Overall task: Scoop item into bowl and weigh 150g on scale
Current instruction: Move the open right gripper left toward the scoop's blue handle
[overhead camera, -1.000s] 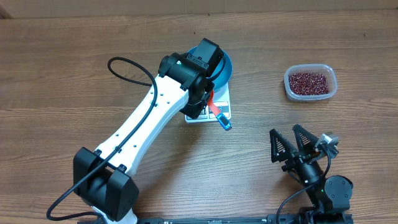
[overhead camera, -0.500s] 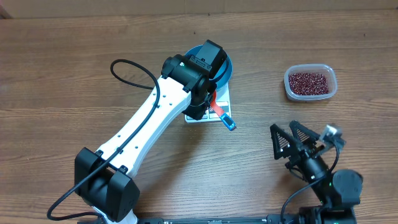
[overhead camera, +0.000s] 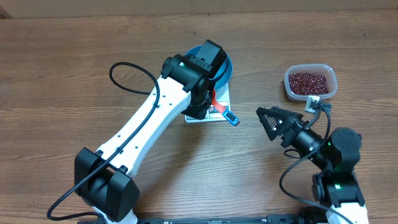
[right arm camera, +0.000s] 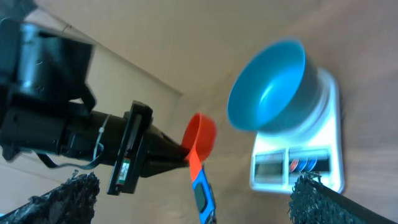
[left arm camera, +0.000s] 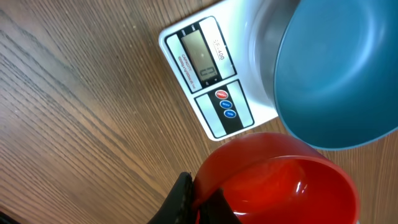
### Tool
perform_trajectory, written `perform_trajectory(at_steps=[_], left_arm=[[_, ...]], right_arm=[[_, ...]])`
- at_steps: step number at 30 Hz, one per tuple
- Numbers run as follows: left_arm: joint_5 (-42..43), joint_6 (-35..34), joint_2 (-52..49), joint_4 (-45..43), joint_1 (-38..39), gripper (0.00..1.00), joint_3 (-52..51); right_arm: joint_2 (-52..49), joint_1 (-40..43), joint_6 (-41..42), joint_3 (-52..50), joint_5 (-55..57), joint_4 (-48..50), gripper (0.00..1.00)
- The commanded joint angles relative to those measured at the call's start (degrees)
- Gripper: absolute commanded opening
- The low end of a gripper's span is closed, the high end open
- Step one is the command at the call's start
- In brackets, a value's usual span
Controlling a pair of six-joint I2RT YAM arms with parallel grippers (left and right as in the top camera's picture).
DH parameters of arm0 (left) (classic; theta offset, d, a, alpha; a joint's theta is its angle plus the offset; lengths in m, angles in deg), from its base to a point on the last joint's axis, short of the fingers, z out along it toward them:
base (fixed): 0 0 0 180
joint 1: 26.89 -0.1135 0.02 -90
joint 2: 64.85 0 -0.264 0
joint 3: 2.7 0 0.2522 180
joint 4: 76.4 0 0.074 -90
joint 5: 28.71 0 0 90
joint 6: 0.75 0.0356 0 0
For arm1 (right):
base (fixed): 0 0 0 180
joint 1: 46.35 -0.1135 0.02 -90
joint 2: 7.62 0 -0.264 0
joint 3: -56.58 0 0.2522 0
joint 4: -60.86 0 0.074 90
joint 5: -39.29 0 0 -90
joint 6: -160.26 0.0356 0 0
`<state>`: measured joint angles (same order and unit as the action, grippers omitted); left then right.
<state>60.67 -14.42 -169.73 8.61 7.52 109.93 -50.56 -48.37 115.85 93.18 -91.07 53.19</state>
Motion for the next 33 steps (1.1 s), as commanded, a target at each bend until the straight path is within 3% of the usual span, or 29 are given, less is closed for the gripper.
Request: perform_trajectory(at_steps=[1, 9, 33], left_arm=[[2.7, -1.8, 1.5, -0.5, 0.2, 0.04, 1.4], [9.3, -1.8, 1.5, -3.4, 0.2, 0.04, 1.4], [9.0, -9.7, 1.5, -5.1, 3.3, 0.04, 1.4]], right_arm=[[-2.9, -0.4, 13.0, 1.3, -4.9, 0.8, 1.00], [-9.6, -0.4, 13.2, 1.3, -11.7, 5.6, 1.00], [-12.6, -2.5, 14.6, 1.2, -13.7, 10.4, 1.00]])
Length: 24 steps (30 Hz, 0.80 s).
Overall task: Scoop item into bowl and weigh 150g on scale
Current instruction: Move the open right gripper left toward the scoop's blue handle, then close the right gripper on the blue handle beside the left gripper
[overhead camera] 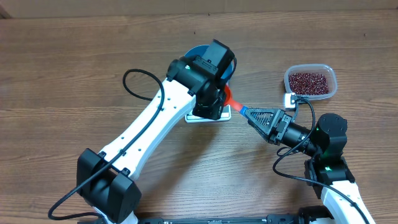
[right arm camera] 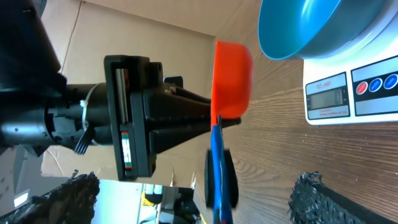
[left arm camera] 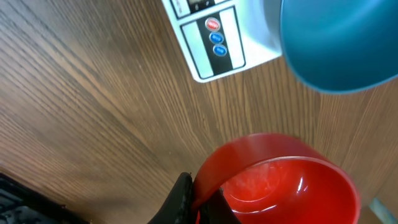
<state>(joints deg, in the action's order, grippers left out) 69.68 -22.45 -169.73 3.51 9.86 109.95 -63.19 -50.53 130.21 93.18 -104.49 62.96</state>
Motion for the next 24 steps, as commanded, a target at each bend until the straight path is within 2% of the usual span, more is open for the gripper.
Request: perform_trajectory(at_steps=[1, 7, 20, 24], left_arm=[[0.0, -1.7, 1.5, 0.0, 1.1, 0.05, 1.3], [0.1, -2.4, 1.5, -0.1, 1.9, 0.04, 1.3], [-1.4, -5.6, 1.1, -0.4, 4.5, 0.04, 1.3], [-1.4, -5.9, 1.1, -0.5, 4.6, 0.04, 1.3]], right_arm=[[0.0, -0.4, 0.3, 1.2, -0.3, 0.6, 1.00], [0.0, -0.4, 0.3, 1.2, -0.3, 0.6, 0.93], [0.0, -0.4, 0.2, 1.2, -0.3, 0.6, 0.86], [0.0, -0.4, 0.2, 1.2, -0.3, 0.6, 0.80]])
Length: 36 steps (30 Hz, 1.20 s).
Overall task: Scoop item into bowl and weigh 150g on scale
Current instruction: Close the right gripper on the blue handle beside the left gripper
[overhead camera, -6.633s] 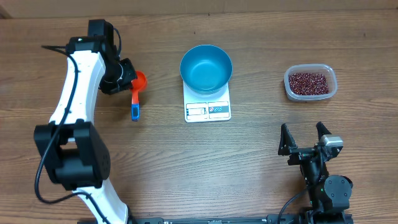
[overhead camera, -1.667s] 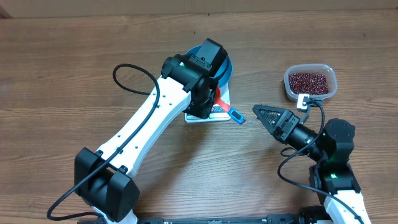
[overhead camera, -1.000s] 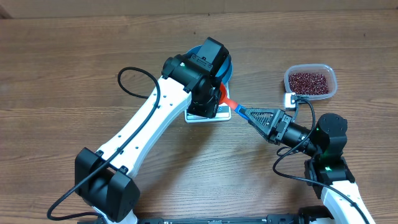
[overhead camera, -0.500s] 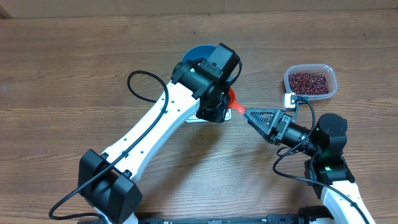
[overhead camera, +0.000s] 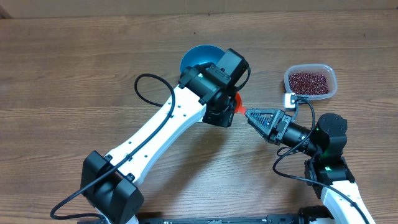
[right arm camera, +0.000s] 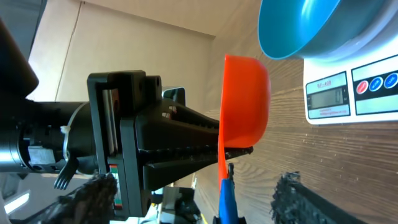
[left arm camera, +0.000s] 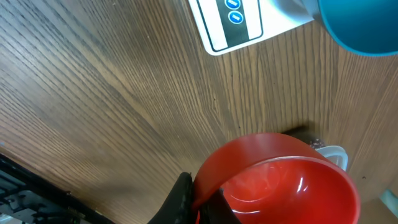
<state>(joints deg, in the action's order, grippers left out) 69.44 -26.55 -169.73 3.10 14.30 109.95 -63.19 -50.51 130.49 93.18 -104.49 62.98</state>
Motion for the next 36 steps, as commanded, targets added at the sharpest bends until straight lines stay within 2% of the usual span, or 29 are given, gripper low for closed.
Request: perform_trajectory(at_steps=[1, 9, 21, 36], left_arm=[[-1.2, -2.2, 1.1, 0.0, 0.2, 0.05, 1.3], [-1.1, -3.6, 1.1, -0.1, 1.0, 0.04, 1.3], [-1.3, -3.6, 1.1, -2.1, 1.6, 0.04, 1.3], [-3.8, -3.6, 1.1, -7.5, 1.6, 0.04, 1.3]], right_arm=[[0.0, -0.4, -0.1, 1.2, -0.3, 0.6, 0.79], [0.0, -0.4, -0.2, 1.2, -0.3, 0.6, 0.76], [0.0, -0.4, -0.1, 1.2, 1.2, 1.3, 0.76], [0.0, -0.4, 0.4, 1.2, 6.8, 4.5, 0.67]])
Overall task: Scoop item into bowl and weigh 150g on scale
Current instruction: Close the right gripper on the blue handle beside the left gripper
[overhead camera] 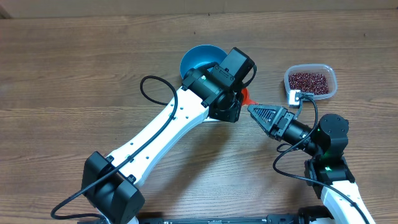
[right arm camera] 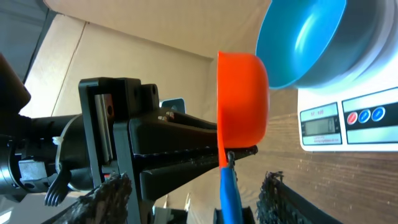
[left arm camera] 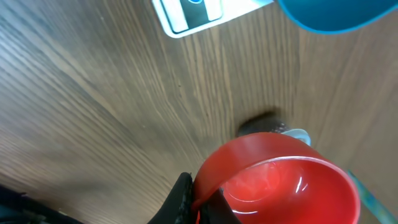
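My left gripper (left arm camera: 198, 199) is shut on the rim of the red scoop (left arm camera: 280, 180), whose cup is empty. In the overhead view the scoop (overhead camera: 247, 96) hangs just right of the blue bowl (overhead camera: 202, 59). My right gripper (right arm camera: 193, 196) faces it, open, with a finger on either side of the scoop's blue handle (right arm camera: 229, 193) and a gap on both sides. The bowl (right arm camera: 305, 43) stands empty on the white scale (right arm camera: 348, 118). In the overhead view my left arm hides most of the scale.
A clear tub of dark red beans (overhead camera: 310, 81) sits at the far right of the wooden table (overhead camera: 74, 74), behind my right arm. My left arm slants across the middle of the table from the near left.
My left gripper has carried the scoop a little farther right, away from the scale. The right gripper has followed it, and its fingers stand closer together around the blue handle.
First my left gripper held the scoop over the scale's front while the open right gripper stood well off to the right. Then the two met right of the scale, the handle between the wide right fingers. Those fingers have narrowed since, and the left keeps its hold.
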### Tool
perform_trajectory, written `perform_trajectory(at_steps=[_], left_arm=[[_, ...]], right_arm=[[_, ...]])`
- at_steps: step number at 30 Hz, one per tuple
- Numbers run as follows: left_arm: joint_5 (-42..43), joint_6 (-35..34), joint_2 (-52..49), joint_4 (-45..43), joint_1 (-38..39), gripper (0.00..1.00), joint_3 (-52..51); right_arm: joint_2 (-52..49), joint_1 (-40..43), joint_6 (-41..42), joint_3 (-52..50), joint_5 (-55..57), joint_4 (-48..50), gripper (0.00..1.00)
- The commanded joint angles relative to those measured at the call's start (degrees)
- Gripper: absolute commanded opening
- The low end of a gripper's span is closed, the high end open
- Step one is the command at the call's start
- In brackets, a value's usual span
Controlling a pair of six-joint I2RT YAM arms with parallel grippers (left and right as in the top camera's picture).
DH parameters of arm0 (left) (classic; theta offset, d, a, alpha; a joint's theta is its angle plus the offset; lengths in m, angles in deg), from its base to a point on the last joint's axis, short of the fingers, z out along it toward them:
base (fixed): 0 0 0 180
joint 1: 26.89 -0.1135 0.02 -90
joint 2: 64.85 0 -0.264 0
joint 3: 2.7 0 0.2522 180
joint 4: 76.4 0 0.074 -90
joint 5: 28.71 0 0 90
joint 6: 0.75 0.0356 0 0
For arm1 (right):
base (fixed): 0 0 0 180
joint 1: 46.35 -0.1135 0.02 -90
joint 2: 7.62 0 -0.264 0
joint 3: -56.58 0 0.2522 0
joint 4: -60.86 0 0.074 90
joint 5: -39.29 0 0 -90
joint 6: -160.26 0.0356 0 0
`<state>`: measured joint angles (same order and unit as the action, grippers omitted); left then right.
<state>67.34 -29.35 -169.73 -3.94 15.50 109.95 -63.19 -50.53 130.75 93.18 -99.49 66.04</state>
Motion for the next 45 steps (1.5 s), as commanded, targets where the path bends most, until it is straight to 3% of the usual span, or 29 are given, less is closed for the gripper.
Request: perform_trajectory(at_steps=[1, 8, 10, 12, 14, 24, 34, 38, 40, 41, 42, 44, 45], left_arm=[[-1.7, -0.8, 1.1, -0.5, 0.4, 0.04, 1.3], [-1.7, -0.8, 1.1, -0.5, 0.4, 0.05, 1.3], [-1.7, -0.8, 1.1, -0.5, 0.4, 0.05, 1.3], [-1.7, -0.8, 1.1, -0.6, 0.4, 0.05, 1.3], [-1.6, -0.8, 1.1, -0.8, 0.4, 0.05, 1.3], [-1.5, -0.8, 1.1, -1.5, 0.4, 0.05, 1.3], [-1.5, -0.8, 1.1, -1.5, 0.4, 0.05, 1.3], [-1.5, -0.8, 1.1, -1.5, 0.4, 0.04, 1.3], [-1.5, -0.8, 1.1, -1.5, 0.4, 0.13, 1.3], [-1.5, -0.8, 1.1, -1.5, 0.4, 0.24, 1.3], [-1.5, -0.8, 1.1, -1.4, 0.4, 0.38, 1.3], [-1.5, -0.7, 1.1, -1.2, 0.4, 0.90, 1.3], [-1.6, -0.7, 1.1, -0.5, 0.4, 1.00, 1.3]], right_arm=[[0.0, -0.4, 0.2, 1.2, 1.9, 2.0, 0.66], [0.0, -0.4, 0.1, 1.2, 3.8, 3.5, 0.66], [0.0, -0.4, 0.1, 1.2, 3.8, 3.5, 0.58], [0.0, -0.4, 0.1, 1.2, 4.3, 3.5, 0.40], [0.0, -0.4, -0.5, 1.2, 4.9, 3.5, 0.35], [0.0, -0.4, -0.7, 1.2, 5.3, 3.5, 0.32], [-0.3, -0.4, -2.0, 1.2, 5.4, 3.1, 0.04], [-0.9, -0.4, -2.0, 1.2, 5.4, 3.1, 0.04], [-1.2, -0.4, -2.0, 1.2, 5.4, 3.1, 0.04], [-1.2, -0.4, -2.0, 1.2, 5.4, 3.1, 0.04], [-1.2, -0.4, -2.0, 1.2, 5.4, 3.1, 0.04], [-1.2, -0.4, -2.0, 1.2, 5.5, 3.1, 0.04], [-1.2, -0.3, -2.3, 1.2, 5.5, 3.1, 0.04]])
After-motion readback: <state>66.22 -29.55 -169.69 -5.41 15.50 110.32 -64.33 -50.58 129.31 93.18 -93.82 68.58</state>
